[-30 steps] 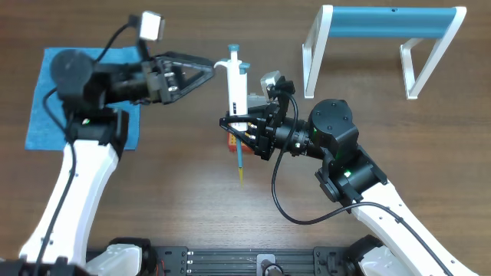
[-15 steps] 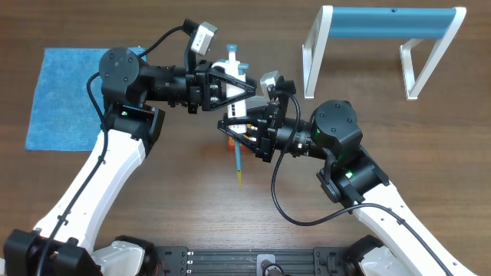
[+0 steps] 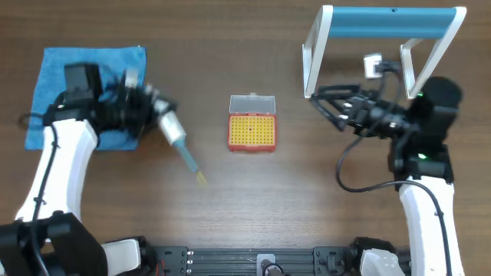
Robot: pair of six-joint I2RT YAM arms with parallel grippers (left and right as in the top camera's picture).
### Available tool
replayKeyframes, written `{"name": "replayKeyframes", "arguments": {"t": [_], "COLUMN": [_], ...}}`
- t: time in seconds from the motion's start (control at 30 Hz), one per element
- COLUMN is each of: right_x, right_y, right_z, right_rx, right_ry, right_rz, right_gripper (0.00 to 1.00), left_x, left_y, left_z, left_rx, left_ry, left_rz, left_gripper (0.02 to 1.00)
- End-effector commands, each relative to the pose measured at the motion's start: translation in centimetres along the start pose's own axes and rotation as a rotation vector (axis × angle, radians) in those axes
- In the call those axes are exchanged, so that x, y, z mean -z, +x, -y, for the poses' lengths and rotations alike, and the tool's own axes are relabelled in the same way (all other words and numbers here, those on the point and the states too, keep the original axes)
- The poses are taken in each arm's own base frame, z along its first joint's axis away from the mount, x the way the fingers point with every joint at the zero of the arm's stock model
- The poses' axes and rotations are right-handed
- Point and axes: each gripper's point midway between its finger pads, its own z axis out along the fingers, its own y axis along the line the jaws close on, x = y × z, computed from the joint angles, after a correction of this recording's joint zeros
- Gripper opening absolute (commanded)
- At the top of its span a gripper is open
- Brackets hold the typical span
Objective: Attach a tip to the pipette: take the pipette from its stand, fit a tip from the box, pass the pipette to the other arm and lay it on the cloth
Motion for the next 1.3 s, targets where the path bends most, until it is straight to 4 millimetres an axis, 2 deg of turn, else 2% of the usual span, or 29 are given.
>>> {"name": "replayKeyframes", "arguments": {"t": [0.03,0.07,0.1,0.13,0.17,0.23,0.27,0.3,0.33,0.37,0.4,0.43,0.5,0.57,0.6,0.7,0.77,0.83,0.93,1.03,1.13,1.3], "right_x": [2.6,4.5,6.4,7.7,9.0,10.8,11.8,12.5,14.3,16.6,18.2,18.7,18.3,17.6,17.2,15.9,15.1,14.3,13.0,12.9,12.3,12.3], "right_y": [-2.5,-1.8,-0.8,-0.2,0.2,-0.1,-0.4,-0.3,0.4,1.5,2.5,3.2,4.4,5.1,5.3,6.2,6.8,7.2,5.7,5.5,4.8,4.7], "right_z": [4.4,8.0,10.6,11.9,12.9,13.4,13.1,13.0,12.9,12.5,12.0,11.6,11.5,11.7,12.0,13.2,14.0,14.8,15.3,15.3,15.3,15.3], "right_rx": [0.132,0.099,0.066,0.039,0.026,0.031,0.027,0.007,-0.033,-0.069,-0.091,-0.095,-0.108,-0.138,-0.147,-0.166,-0.190,-0.211,-0.185,-0.182,-0.168,-0.166], "right_ry": [0.389,0.624,0.814,0.931,1.040,1.174,1.246,1.297,1.416,1.569,1.673,1.716,1.709,1.693,1.685,1.688,1.695,1.695,1.662,1.658,1.638,1.635], "right_rz": [0.181,0.195,0.186,0.182,0.183,0.198,0.210,0.212,0.212,0.198,0.178,0.146,0.085,0.065,0.054,-0.013,-0.042,-0.048,0.025,0.035,0.068,0.070], "right_gripper": [0.836,0.836,0.836,0.836,0.836,0.836,0.836,0.836,0.836,0.836,0.838,0.836,0.838,0.840,0.838,0.838,0.840,0.840,0.838,0.838,0.838,0.838], "left_x": [5.2,7.4,9.3,11.1,12.6,16.3,17.9,17.7,17.2,16.4,16.0,15.7,13.4,12.6,11.6,9.7,8.8,7.1,4.6,2.8,1.9,1.5], "left_y": [-1.2,-2.4,-3.5,-4.7,-5.6,-9.1,-12.8,-15.0,-17.3,-20.8,-22.6,-24.0,-26.3,-27.6,-27.9,-29.3,-29.6,-29.4,-29.2,-29.1,-28.9,-28.8], "left_z": [-7.5,-6.2,-5.0,-3.9,-3.4,-2.1,-2.3,-2.0,-1.8,-1.9,-2.7,-3.7,-6.6,-9.4,-10.0,-9.6,-10.2,-11.0,-12.2,-13.3,-14.2,-13.9], "left_rx": [-0.121,-0.152,-0.177,-0.200,-0.200,-0.210,-0.226,-0.230,-0.240,-0.252,-0.256,-0.269,-0.357,-0.381,-0.455,-0.580,-0.584,-0.617,-0.658,-0.646,-0.611,-0.609], "left_ry": [-0.473,-0.517,-0.565,-0.616,-0.672,-0.848,-0.988,-0.980,-0.976,-0.988,-1.025,-1.066,-1.122,-1.193,-1.155,-1.024,-0.979,-0.927,-0.895,-0.851,-0.843,-0.813], "left_rz": [0.069,0.107,0.138,0.166,0.181,0.183,0.192,0.231,0.271,0.339,0.363,0.370,0.276,0.215,0.147,0.128,0.114,0.059,-0.018,-0.051,-0.066,-0.066], "left_gripper": [0.027,0.027,0.027,0.027,0.027,0.027,0.025,0.029,0.027,0.027,0.027,0.027,0.029,0.029,0.027,0.027,0.027,0.027,0.027,0.027,0.027,0.027]}}
